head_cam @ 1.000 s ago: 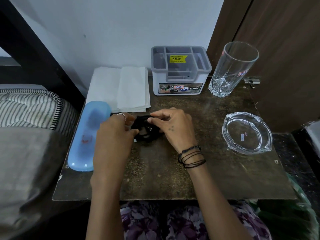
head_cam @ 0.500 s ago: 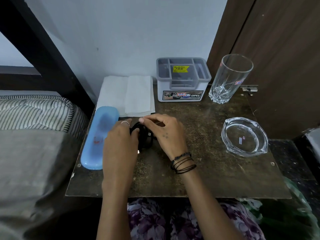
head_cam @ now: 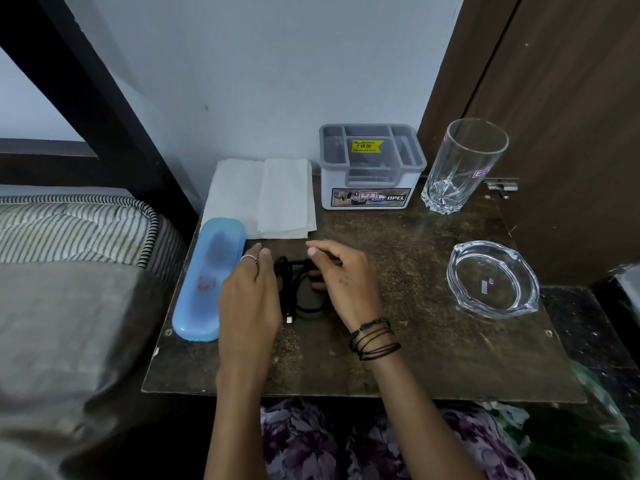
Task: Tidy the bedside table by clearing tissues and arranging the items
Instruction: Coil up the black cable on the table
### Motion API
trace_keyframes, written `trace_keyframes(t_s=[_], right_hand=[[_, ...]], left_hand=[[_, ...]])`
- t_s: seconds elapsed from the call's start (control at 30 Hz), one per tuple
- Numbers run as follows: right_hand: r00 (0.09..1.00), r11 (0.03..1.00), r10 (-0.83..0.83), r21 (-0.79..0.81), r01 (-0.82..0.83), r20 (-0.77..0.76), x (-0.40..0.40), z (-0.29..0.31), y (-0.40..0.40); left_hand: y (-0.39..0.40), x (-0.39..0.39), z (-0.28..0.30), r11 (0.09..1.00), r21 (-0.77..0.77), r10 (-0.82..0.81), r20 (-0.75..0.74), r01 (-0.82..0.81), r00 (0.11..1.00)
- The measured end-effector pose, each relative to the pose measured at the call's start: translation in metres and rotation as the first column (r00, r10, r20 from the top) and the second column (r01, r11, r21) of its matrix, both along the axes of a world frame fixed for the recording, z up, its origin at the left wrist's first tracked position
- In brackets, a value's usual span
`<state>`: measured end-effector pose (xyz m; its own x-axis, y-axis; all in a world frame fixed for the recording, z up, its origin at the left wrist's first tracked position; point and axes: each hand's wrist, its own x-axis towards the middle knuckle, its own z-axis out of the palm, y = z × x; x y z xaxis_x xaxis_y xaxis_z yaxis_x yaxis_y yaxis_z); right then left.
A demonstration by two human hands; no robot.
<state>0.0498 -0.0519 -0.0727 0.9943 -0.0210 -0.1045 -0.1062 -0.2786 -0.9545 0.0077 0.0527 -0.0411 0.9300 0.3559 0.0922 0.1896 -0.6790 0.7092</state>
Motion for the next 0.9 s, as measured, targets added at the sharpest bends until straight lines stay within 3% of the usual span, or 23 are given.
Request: trace_keyframes(t_s=[0.1, 0.17, 0.3, 0.4, 0.5, 0.57, 0.7, 0.8, 0.87, 0.9], right_hand=[[0.999, 1.0, -0.024, 0.005, 0.024, -0.021, 0.003, -0.001, -0.009], [0.998, 0.999, -0.015, 0.03, 0.017, -0.054, 0.004, -0.002, -0.015], [0.992, 0.989, 0.042, 0.147, -0.025, -0.118, 0.006, -0.003, -0.019], [0.986, 0.981, 0.102, 0.177, -0.078, -0.132, 0.005, 0.0, -0.022], [0.981, 0.983, 0.159, 0.108, -0.147, -0.113, 0.005, 0.002, -0.026], [0.979, 0.982, 0.19, -0.009, -0.191, -0.076, 0.005, 0.006, -0.031], [0.948, 0.899, 0.309, -0.304, -0.316, -0.072, 0.001, 0.02, -0.041], [0.932, 0.792, 0.361, -0.516, -0.327, -0.036, -0.002, 0.026, -0.048], [0.934, 0.822, 0.353, -0.498, -0.277, 0.063, -0.002, 0.028, -0.056], [0.938, 0.875, 0.329, -0.41, -0.257, 0.114, -0.002, 0.029, -0.061]], left_hand=[[0.004, -0.003, -0.001, 0.97, 0.236, -0.037, -0.057, 0.05, 0.998], [0.006, -0.003, -0.005, 0.978, 0.205, -0.016, -0.094, 0.035, 0.995], [0.002, 0.004, -0.002, 0.988, -0.089, 0.113, -0.161, -0.129, 0.98], [0.0, 0.006, -0.008, 0.99, -0.094, 0.095, -0.152, -0.11, 0.984], [0.0, 0.007, -0.014, 0.987, -0.105, 0.111, -0.092, -0.121, 0.99], [0.0, 0.011, -0.018, 0.969, -0.215, 0.108, -0.087, -0.124, 0.99], [-0.007, 0.016, -0.022, 0.744, -0.643, 0.12, -0.137, -0.18, 0.983], [-0.01, 0.018, -0.024, 0.683, -0.706, 0.145, -0.117, -0.185, 0.982], [-0.011, 0.02, -0.023, 0.619, -0.764, 0.171, -0.097, -0.183, 0.981], [-0.011, 0.021, -0.023, 0.591, -0.787, 0.173, -0.091, -0.178, 0.981]])
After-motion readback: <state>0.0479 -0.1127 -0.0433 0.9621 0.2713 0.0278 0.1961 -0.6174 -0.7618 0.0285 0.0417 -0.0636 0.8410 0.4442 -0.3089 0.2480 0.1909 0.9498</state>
